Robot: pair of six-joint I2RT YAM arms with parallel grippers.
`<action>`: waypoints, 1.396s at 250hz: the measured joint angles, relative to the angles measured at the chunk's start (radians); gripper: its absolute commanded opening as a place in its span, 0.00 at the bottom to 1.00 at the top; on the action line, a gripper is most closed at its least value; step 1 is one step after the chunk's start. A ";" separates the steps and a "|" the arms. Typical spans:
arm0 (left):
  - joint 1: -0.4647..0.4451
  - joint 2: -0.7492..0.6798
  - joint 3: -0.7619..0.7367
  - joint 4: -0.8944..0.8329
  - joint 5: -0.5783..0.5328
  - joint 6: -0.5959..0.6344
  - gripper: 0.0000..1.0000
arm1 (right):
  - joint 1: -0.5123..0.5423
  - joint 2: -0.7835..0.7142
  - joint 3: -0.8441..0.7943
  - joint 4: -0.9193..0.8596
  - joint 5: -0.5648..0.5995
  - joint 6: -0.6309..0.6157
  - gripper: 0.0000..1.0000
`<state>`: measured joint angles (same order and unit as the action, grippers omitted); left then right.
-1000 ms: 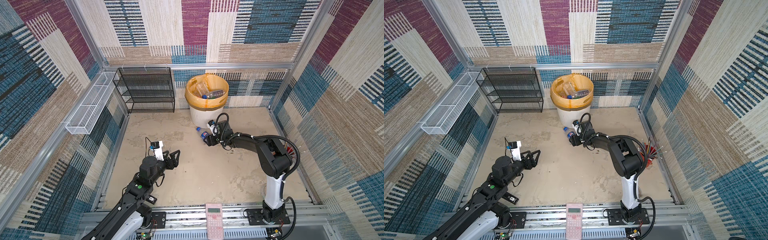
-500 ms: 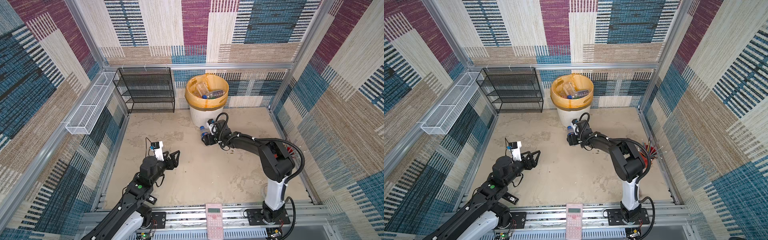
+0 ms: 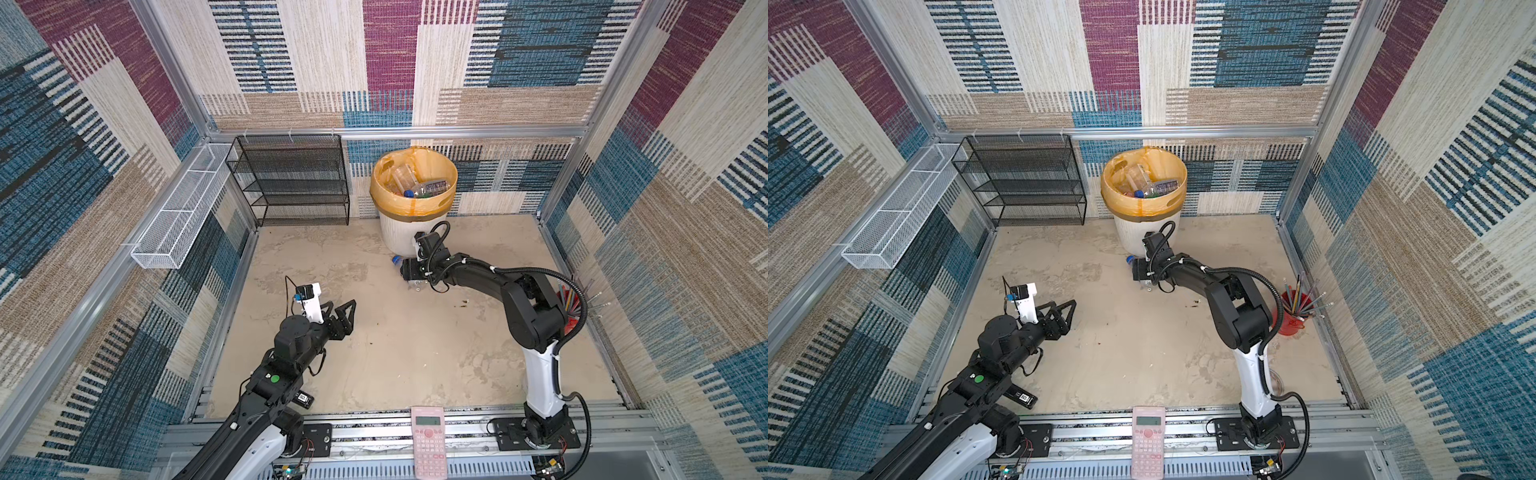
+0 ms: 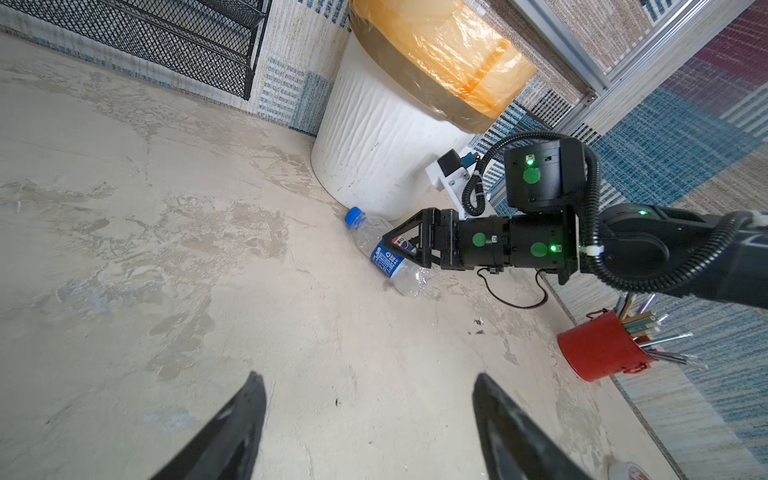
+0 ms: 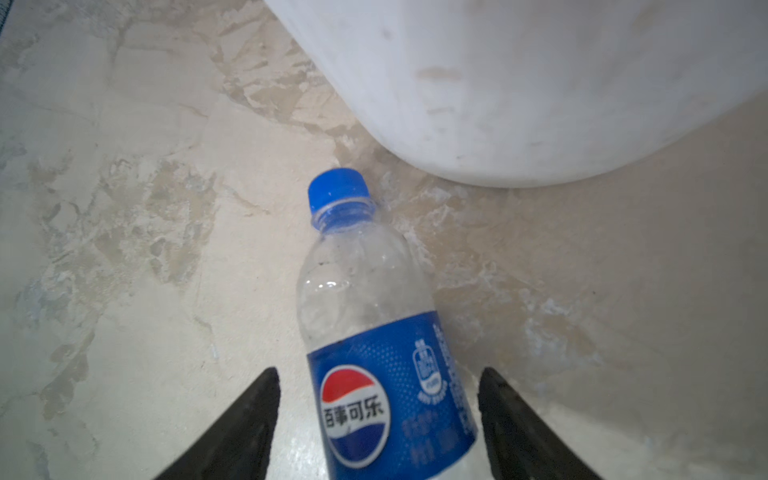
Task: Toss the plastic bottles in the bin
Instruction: 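Lower the right gripper around the Pepsi-label bottle and close it, then lift the Pepsi-label bottle upright with the right gripper and draw it back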
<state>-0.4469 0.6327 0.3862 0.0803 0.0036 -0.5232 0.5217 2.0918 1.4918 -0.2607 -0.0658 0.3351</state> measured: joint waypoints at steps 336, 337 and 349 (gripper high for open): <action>0.008 0.101 0.011 0.008 -0.003 -0.005 0.78 | 0.015 -0.989 -1.287 0.767 0.009 0.000 0.37; 0.008 0.102 0.011 0.009 -0.003 -0.005 0.78 | 0.015 -0.992 -1.290 0.768 0.009 0.000 0.37; 0.008 0.113 0.014 0.019 -0.003 -0.009 0.78 | 0.015 -1.045 -1.333 0.787 0.022 -0.004 0.37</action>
<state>-0.4389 0.7456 0.4000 0.0994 0.0002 -0.5320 0.5365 1.0470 0.1585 0.5266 -0.0441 0.3313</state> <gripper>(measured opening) 0.783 0.587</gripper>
